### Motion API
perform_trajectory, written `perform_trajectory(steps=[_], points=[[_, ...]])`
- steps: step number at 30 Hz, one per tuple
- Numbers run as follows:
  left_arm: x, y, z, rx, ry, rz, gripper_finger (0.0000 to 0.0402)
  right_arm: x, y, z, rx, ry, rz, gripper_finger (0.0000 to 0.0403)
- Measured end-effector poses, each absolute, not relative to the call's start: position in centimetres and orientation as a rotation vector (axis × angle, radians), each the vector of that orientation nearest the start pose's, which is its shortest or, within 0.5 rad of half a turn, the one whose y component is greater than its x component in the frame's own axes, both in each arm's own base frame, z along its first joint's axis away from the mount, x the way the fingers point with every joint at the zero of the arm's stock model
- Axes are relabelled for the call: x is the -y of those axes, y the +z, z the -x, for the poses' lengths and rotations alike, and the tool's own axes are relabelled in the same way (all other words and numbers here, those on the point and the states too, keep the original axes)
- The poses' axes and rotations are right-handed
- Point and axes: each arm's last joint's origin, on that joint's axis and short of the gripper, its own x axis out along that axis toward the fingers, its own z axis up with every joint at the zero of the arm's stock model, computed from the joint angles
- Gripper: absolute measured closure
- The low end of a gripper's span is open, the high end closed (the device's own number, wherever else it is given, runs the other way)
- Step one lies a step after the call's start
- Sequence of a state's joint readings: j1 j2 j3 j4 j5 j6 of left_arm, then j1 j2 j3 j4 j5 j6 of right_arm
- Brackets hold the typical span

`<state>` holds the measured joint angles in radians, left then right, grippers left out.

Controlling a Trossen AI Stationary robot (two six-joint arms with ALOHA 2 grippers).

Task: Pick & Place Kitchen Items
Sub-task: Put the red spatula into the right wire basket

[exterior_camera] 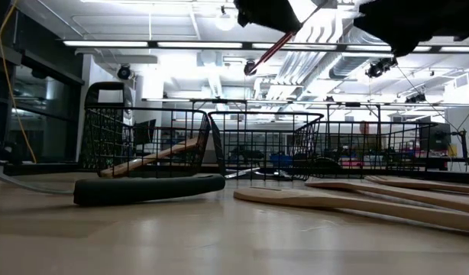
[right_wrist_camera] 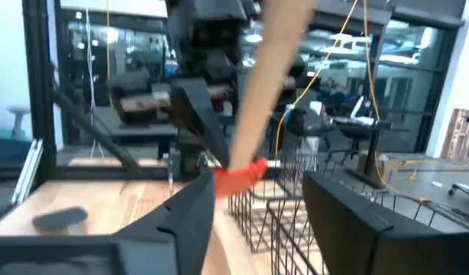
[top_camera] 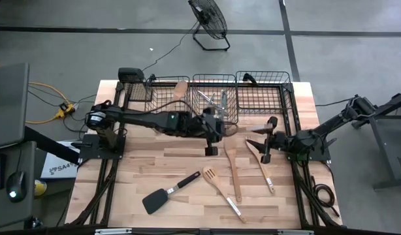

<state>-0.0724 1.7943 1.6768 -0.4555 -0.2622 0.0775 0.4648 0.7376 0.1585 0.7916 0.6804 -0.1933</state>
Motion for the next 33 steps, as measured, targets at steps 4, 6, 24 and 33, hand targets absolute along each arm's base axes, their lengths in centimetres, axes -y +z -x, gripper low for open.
perform_trajectory(steps=[4,6,24,33], points=[[1.1,34.1,-41.0,-0.556,0.149,-0.144,0.0332,-5.0,22.2,-14.1,0.204,-0.245,0.092,0.0161],[0.8,34.2,-41.1,-0.545,0.129,-0.132,0.0332,-4.9,22.5,-14.0,0.226,-0.270,0.093,0.0138],[0.8,35.3,-41.7,-0.413,-0.024,-0.114,0.0332,-3.8,26.9,-15.5,0.422,-0.188,0.107,0.0104],[0.9,35.3,-41.7,-0.408,-0.088,-0.100,0.0332,-3.9,28.9,-16.6,0.457,-0.106,0.111,0.0121]])
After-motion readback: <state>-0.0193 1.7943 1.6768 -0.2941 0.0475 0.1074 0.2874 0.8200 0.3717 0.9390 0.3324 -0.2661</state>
